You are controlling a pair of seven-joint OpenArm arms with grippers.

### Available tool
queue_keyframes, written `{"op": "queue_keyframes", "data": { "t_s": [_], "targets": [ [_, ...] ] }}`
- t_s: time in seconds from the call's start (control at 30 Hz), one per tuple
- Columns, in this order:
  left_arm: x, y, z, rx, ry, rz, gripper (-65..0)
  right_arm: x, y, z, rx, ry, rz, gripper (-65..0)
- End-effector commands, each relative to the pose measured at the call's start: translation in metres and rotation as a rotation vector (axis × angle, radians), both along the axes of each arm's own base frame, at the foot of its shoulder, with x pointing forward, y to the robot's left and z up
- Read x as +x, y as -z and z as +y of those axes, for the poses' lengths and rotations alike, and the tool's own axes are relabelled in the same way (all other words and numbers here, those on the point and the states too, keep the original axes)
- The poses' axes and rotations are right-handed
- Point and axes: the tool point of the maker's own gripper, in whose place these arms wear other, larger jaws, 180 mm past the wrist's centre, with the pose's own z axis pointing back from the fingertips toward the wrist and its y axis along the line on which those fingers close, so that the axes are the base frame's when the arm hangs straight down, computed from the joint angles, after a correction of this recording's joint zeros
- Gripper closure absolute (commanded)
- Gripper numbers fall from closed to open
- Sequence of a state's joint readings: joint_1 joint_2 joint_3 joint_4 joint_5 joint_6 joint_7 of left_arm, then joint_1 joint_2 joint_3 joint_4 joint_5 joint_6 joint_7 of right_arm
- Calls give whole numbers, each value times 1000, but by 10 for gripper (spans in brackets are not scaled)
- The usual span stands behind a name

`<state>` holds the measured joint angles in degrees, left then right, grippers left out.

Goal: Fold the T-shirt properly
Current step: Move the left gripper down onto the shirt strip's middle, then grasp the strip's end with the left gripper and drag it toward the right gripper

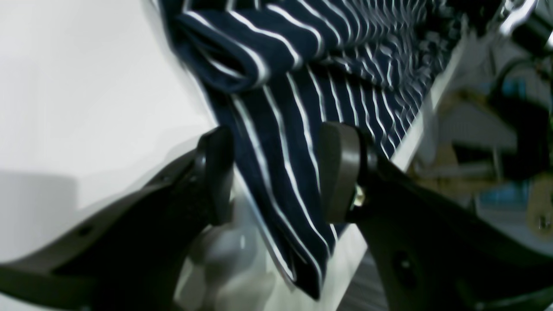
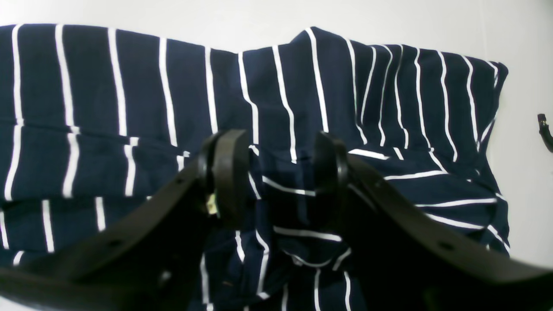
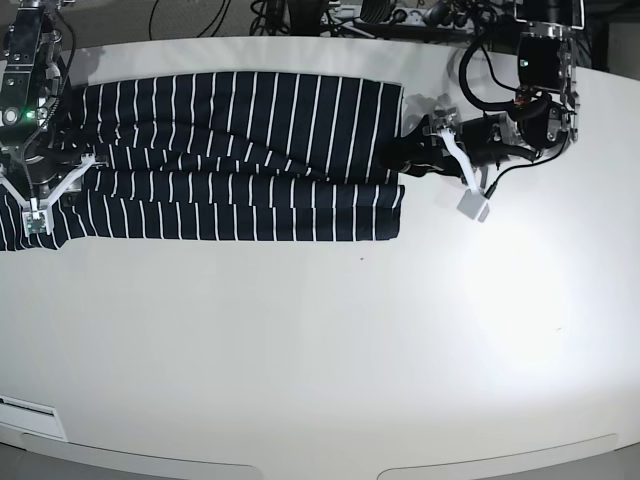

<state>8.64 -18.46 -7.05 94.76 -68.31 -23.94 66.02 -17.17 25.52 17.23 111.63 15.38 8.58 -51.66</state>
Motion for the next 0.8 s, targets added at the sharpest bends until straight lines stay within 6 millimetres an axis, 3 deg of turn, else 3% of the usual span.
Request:
{"op": "queue_keyframes", "data": {
  "t_s": [0.0, 0.27, 0.53, 0.77],
  "targets": [
    [7, -6, 0, -13, -29, -21, -329, 8, -13, -5, -27, -8, -44, -274],
    [16, 5, -29, -74, -183, 26, -329, 8, -14, -4, -25, -10, -49, -274],
    [-2, 14, -64, -160, -222, 98, -329, 9, -14, -3, -26, -21, -46, -274],
    [0, 7, -58, -159, -216, 45, -329, 9, -13, -1, -29, -42, -41, -274]
  ]
}}
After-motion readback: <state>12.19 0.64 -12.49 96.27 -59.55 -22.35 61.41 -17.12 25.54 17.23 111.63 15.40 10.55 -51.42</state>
